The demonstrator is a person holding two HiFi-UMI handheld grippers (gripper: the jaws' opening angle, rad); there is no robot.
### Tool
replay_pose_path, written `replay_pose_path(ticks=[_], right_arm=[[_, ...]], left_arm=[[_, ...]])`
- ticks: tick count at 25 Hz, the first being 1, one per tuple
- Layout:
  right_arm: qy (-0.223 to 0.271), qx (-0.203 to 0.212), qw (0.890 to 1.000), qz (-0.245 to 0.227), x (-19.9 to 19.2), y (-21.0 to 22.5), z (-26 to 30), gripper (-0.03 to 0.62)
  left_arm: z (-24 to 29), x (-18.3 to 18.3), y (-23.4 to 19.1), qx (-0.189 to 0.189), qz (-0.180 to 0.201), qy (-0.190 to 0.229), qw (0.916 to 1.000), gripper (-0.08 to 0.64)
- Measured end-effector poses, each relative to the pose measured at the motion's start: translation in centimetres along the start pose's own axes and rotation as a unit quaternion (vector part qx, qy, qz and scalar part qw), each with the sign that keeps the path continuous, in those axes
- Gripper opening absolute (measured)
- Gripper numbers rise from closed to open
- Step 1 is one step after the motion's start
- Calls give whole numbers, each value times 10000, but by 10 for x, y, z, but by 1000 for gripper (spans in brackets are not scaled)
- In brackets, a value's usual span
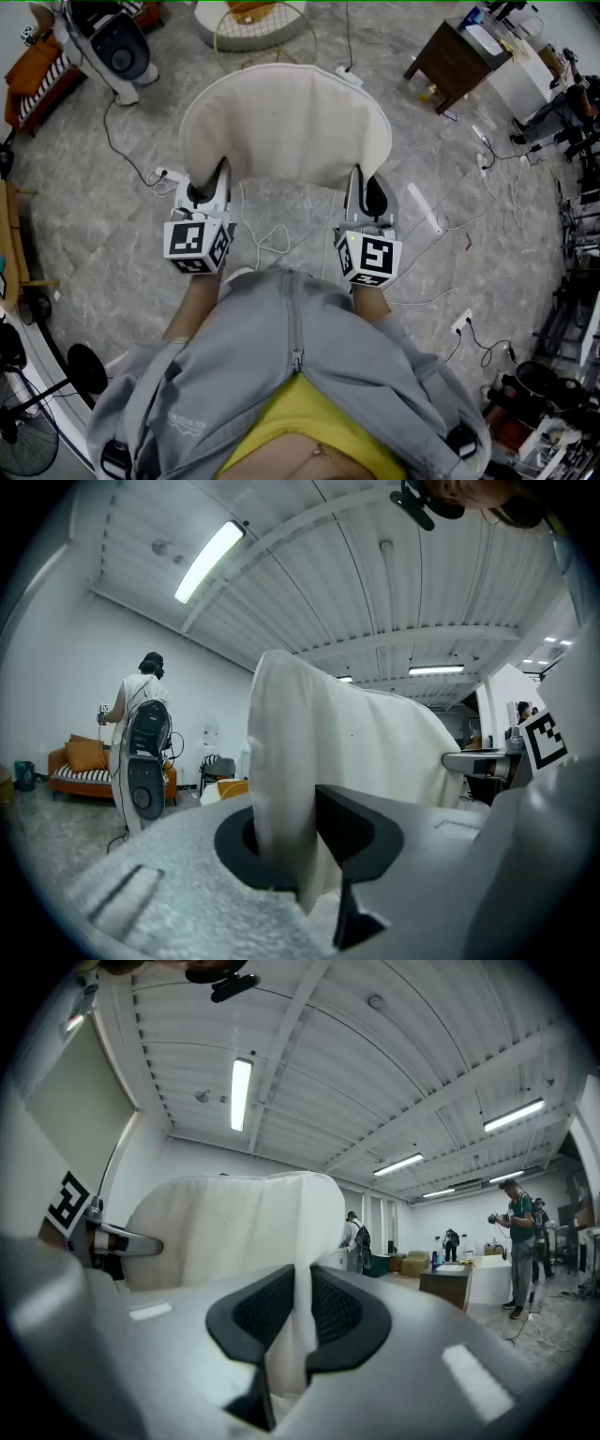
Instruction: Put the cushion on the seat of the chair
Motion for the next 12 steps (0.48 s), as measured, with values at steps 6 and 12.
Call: replay_pose_path(ticks=[6,12], right_arm=[[-20,40,9999,95,-6,22,2,44],[-64,36,9996,284,-18,39,15,51]], left_arm=[[9,-3,17,60,-22,-35,10000,61],[30,-9,22,15,-29,-121,9999,61]])
Point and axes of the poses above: the fingertips, and each gripper's own axes: z forward along the fingers, y to its right, x out of its top, the point moved 7 cm from there along -z, backward along the fingers, and after that the axes turned 6 degrees about x, right-handed, at the moved point
